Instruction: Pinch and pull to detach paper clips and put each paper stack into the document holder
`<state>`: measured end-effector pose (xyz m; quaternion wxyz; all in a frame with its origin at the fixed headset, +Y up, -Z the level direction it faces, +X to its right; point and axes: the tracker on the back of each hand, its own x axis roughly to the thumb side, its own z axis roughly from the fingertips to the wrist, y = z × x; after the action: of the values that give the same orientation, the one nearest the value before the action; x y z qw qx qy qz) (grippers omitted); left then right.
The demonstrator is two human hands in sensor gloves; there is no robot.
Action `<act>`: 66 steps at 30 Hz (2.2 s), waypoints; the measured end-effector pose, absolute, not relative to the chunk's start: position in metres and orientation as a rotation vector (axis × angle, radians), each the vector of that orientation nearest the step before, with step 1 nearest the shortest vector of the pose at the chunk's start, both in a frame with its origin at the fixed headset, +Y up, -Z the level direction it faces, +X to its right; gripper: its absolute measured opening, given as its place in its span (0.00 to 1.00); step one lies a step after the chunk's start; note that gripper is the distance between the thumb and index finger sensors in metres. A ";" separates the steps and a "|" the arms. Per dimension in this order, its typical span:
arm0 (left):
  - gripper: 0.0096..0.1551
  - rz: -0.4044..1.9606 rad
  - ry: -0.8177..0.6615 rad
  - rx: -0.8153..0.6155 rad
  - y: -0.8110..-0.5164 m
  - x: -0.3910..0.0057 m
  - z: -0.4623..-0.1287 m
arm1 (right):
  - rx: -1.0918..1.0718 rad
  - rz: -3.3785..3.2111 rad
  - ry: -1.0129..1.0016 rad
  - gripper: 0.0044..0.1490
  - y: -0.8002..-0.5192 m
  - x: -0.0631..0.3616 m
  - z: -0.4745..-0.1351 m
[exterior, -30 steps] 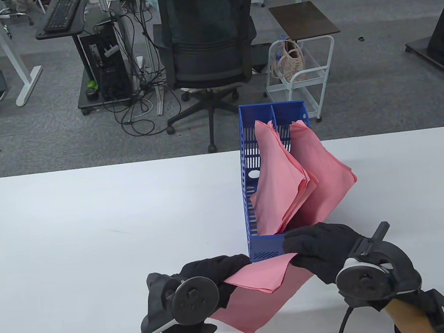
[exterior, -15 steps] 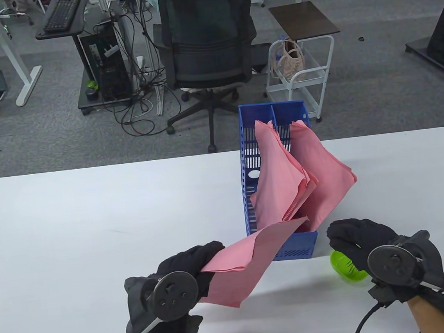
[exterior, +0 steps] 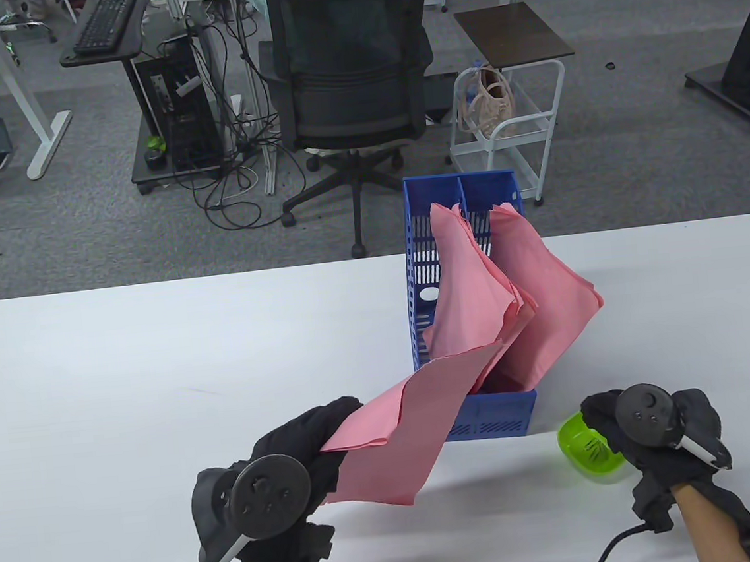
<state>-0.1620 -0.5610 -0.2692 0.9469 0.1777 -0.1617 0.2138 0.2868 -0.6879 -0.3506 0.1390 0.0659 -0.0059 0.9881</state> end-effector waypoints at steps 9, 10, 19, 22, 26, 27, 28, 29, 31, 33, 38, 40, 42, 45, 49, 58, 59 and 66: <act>0.22 0.564 -0.406 0.326 -0.566 -0.160 -0.275 | 0.401 2.694 -0.228 0.28 -0.660 0.276 -0.334; 0.22 0.592 -0.434 0.316 -0.567 -0.158 -0.276 | 0.474 2.621 -0.237 0.29 -0.654 0.271 -0.330; 0.22 0.744 -0.606 0.207 -0.576 -0.136 -0.283 | 0.941 2.166 -0.058 0.55 -0.637 0.227 -0.320; 0.23 0.771 -0.661 0.146 -0.579 -0.130 -0.285 | 1.017 2.057 -0.011 0.54 -0.634 0.217 -0.321; 0.22 0.846 -0.759 0.043 -0.585 -0.124 -0.290 | 1.145 1.912 0.047 0.42 -0.632 0.203 -0.323; 0.22 0.854 -0.774 0.023 -0.585 -0.123 -0.290 | 1.160 1.886 0.049 0.39 -0.631 0.202 -0.322; 0.22 0.850 -0.782 -0.003 -0.585 -0.123 -0.291 | 1.176 1.859 0.056 0.37 -0.630 0.200 -0.321; 0.22 0.838 -0.784 -0.008 -0.585 -0.124 -0.291 | 1.182 1.855 0.047 0.35 -0.629 0.200 -0.319; 0.23 0.831 -0.770 0.013 -0.585 -0.125 -0.290 | 1.161 1.871 0.011 0.30 -0.627 0.202 -0.316; 0.23 0.817 -0.764 0.016 -0.585 -0.124 -0.290 | 1.142 1.879 -0.014 0.28 -0.624 0.204 -0.314; 0.23 0.816 -0.734 0.049 -0.586 -0.124 -0.290 | 1.094 1.927 -0.083 0.25 -0.620 0.211 -0.311; 0.23 0.788 -0.722 0.037 -0.587 -0.122 -0.291 | 1.057 1.956 -0.101 0.24 -0.618 0.214 -0.309; 0.25 0.737 -0.688 0.041 -0.589 -0.120 -0.292 | 1.022 1.983 -0.146 0.24 -0.616 0.220 -0.307; 0.31 0.605 -0.614 0.095 -0.590 -0.118 -0.290 | 0.956 2.040 -0.191 0.23 -0.608 0.242 -0.303; 0.36 0.383 -0.468 0.191 -0.591 -0.114 -0.287 | 0.838 2.152 -0.281 0.23 -0.596 0.282 -0.290; 0.49 -0.183 -0.202 0.316 -0.615 -0.110 -0.297 | 0.505 2.269 -0.480 0.24 -0.574 0.386 -0.251; 0.50 -0.195 -0.195 0.295 -0.618 -0.111 -0.299 | 0.473 2.272 -0.498 0.24 -0.574 0.393 -0.249; 0.55 -0.186 -0.181 0.214 -0.646 -0.127 -0.315 | 0.169 2.331 -0.621 0.24 -0.574 0.437 -0.240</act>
<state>-0.1273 -0.6457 -0.3149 0.9859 0.1064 -0.0902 -0.0927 0.4369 -0.5742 -0.2400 0.3539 0.0654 -0.2402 0.9015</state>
